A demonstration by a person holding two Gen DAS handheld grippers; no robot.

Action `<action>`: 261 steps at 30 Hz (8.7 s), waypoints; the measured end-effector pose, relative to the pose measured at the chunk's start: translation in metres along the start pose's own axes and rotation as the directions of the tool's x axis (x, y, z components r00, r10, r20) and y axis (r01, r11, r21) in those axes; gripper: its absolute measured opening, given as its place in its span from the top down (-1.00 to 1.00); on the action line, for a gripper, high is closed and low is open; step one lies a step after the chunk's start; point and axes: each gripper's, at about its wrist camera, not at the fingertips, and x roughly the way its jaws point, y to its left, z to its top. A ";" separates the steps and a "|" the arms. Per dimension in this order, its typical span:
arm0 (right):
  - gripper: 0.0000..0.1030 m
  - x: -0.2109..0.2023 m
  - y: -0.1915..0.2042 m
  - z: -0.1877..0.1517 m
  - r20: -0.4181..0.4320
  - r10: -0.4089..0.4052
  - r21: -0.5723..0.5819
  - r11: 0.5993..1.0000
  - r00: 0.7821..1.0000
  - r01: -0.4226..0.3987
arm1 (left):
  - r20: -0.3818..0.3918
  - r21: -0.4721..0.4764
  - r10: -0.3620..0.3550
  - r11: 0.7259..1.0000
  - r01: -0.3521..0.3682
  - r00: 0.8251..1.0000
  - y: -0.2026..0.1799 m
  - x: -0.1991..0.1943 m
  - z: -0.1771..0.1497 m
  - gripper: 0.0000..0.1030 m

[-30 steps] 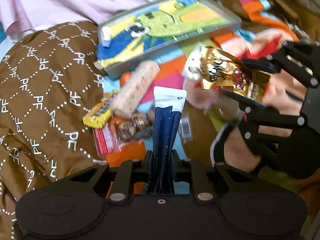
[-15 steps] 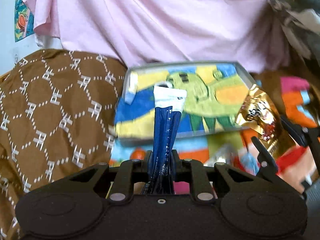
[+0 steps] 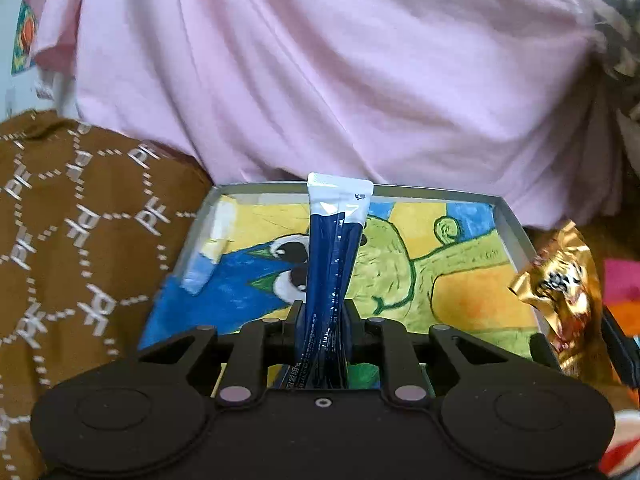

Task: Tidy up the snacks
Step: 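Lift and carry the blue sachet and gold bag over the grey tray with both tools, then lower both snacks into the tray and open both tools, then withdraw both tools from the tray back toward the snack pile, then reach the left tool to the brown round snack bag while the right tool approaches the cookie packet, then close the left tool on the brown snack bag while the right tool grasps the cookie packet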

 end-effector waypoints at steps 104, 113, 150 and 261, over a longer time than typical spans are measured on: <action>-1.00 -0.195 0.018 0.013 -0.446 0.305 0.308 0.935 0.841 -0.176 | -0.160 0.015 0.033 0.999 -0.031 0.987 0.158 -0.185 -0.167 -0.98; -1.00 -0.188 0.023 0.010 -0.479 0.331 0.307 0.931 0.813 -0.198 | -0.170 0.074 0.033 0.997 -0.021 0.985 0.158 -0.171 -0.157 -0.99; -0.99 -0.076 0.026 -0.034 -0.476 0.690 0.486 0.723 0.545 -0.491 | -0.367 0.095 -0.288 0.934 0.343 0.885 0.165 -0.066 -0.136 -0.98; -0.02 -0.121 0.051 -0.007 -0.257 0.341 -0.083 0.924 0.904 -0.372 | -0.207 -0.034 -0.251 0.968 0.250 0.945 0.103 -0.120 -0.109 0.18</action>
